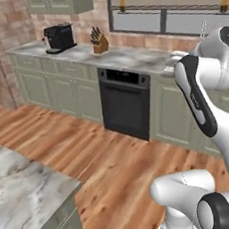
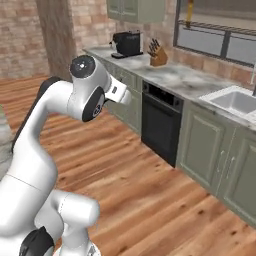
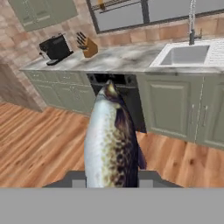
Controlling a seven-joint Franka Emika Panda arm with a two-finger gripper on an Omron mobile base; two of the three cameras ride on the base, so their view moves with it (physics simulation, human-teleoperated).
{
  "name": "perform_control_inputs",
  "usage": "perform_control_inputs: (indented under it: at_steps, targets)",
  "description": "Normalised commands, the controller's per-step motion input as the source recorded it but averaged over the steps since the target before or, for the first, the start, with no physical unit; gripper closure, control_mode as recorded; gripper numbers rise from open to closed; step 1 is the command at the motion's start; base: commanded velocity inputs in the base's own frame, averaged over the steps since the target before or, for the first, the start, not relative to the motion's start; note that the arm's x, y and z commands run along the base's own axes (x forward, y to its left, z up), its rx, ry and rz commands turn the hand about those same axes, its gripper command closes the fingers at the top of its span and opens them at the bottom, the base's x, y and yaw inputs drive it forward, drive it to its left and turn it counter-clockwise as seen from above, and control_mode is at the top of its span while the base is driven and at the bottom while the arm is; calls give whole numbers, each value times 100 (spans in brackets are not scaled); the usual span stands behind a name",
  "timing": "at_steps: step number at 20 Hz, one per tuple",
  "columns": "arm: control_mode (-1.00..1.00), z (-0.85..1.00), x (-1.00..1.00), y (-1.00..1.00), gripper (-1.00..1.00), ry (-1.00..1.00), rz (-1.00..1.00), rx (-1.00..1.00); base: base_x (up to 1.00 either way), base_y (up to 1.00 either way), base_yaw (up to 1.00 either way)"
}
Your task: Take the cheese, fish, and lime from the fridge and place them on the plate on the dining counter to create an appetizer plate.
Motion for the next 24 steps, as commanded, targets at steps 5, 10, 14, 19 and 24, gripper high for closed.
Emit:
perform_control_inputs:
  at_steps: [5, 10, 14, 19, 24]
  targets:
    - [100, 0, 0, 0, 100, 0, 0, 0, 100, -18, 57]
    - [100, 0, 0, 0, 100, 0, 0, 0, 100, -16, 60]
    - [100, 0, 0, 0, 100, 0, 0, 0, 100, -16, 61]
    - [100, 0, 0, 0, 100, 0, 0, 0, 100, -27, 57]
    - [100, 0, 0, 0, 100, 0, 0, 0, 100, -68, 43]
